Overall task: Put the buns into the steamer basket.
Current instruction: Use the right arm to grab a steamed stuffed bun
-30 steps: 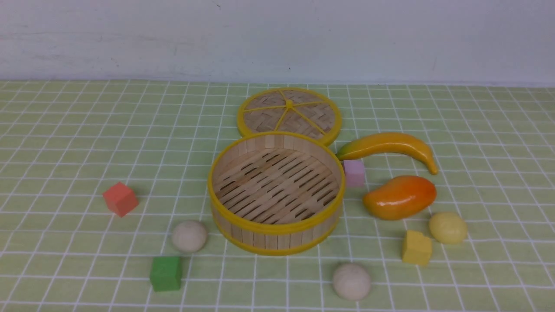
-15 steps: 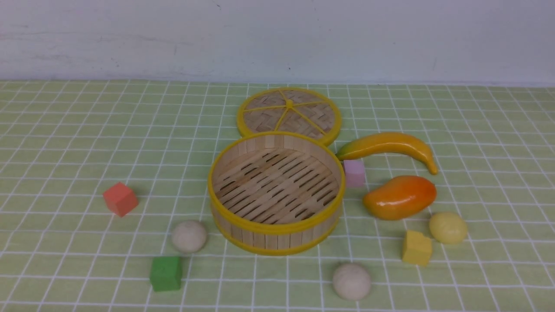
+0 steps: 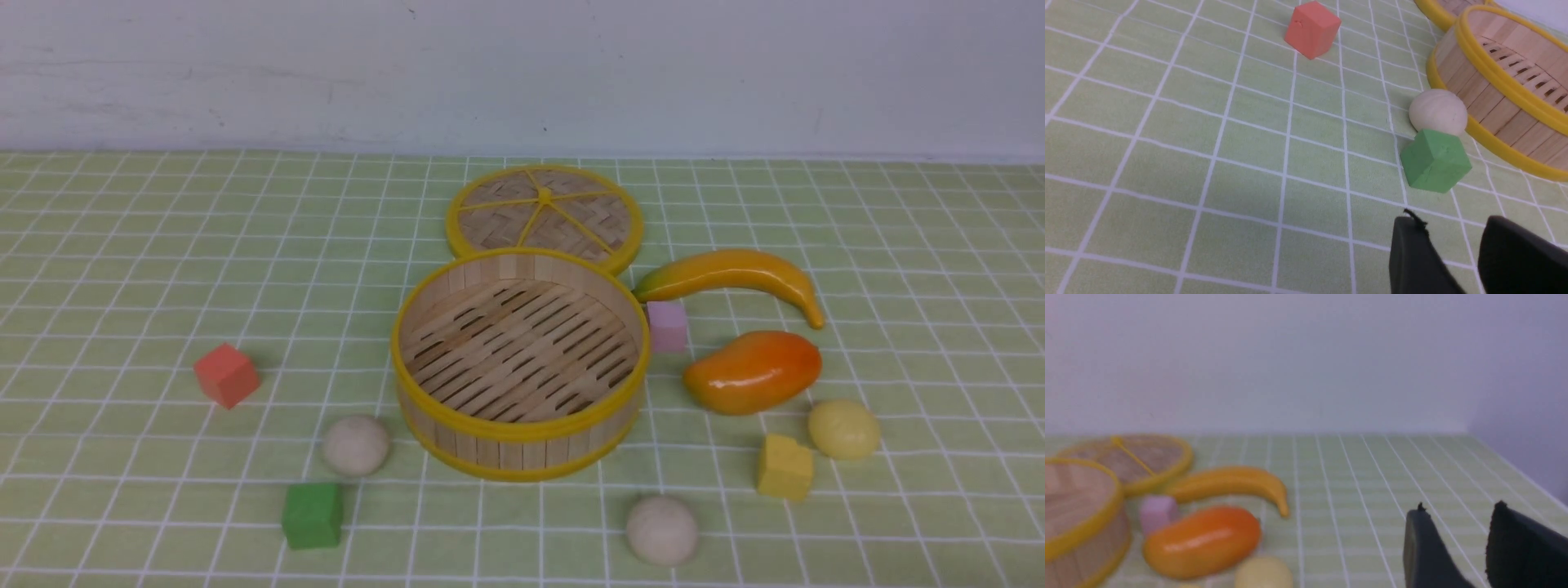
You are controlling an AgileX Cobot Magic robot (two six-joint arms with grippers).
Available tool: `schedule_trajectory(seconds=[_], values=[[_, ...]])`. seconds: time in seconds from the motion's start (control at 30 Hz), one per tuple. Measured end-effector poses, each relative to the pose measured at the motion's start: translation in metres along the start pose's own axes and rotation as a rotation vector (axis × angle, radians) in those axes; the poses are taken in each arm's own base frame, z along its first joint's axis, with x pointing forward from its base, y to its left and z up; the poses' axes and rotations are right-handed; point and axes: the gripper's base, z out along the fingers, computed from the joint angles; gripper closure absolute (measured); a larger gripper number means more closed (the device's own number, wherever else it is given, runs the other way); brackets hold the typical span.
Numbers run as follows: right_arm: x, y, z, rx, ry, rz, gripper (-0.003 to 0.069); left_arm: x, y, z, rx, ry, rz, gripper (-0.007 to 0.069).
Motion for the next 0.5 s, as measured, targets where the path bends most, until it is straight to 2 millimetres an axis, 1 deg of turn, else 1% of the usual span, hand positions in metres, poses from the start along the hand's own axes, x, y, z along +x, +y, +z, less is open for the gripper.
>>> schedule_trajectory(seconds=[0.03, 0.07, 0.1, 0.17, 0.2, 0.23, 0.33, 0.43, 0.5], values=[[-0.004, 0.002, 0.000, -0.026, -0.045, 0.005, 0.0419, 0.000, 0.000, 0.000, 0.000, 0.000, 0.000, 0.0386], [-0.005, 0.003, 0.000, -0.031, -0.054, 0.005, 0.0419, 0.000, 0.000, 0.000, 0.000, 0.000, 0.000, 0.0386], [-0.011, 0.006, -0.001, -0.072, -0.125, 0.007, 0.0419, 0.000, 0.000, 0.000, 0.000, 0.000, 0.000, 0.0386], [-0.018, 0.010, -0.002, -0.116, -0.198, 0.009, 0.0419, 0.000, 0.000, 0.000, 0.000, 0.000, 0.000, 0.0386], [-0.019, 0.011, -0.003, -0.121, -0.206, 0.008, 0.0419, 0.000, 0.000, 0.000, 0.000, 0.000, 0.000, 0.0386], [-0.024, 0.014, -0.004, -0.156, -0.262, 0.007, 0.0419, 0.000, 0.000, 0.000, 0.000, 0.000, 0.000, 0.0386], [-0.031, 0.018, -0.007, -0.204, -0.343, 0.013, 0.0419, 0.000, 0.000, 0.000, 0.000, 0.000, 0.000, 0.0386], [-0.041, 0.019, -0.011, -0.240, -0.424, 0.095, 0.0419, 0.000, 0.000, 0.000, 0.000, 0.000, 0.000, 0.0386], [-0.057, 0.017, -0.012, -0.234, -0.456, 0.172, 0.0419, 0.000, 0.000, 0.000, 0.000, 0.000, 0.000, 0.0386]])
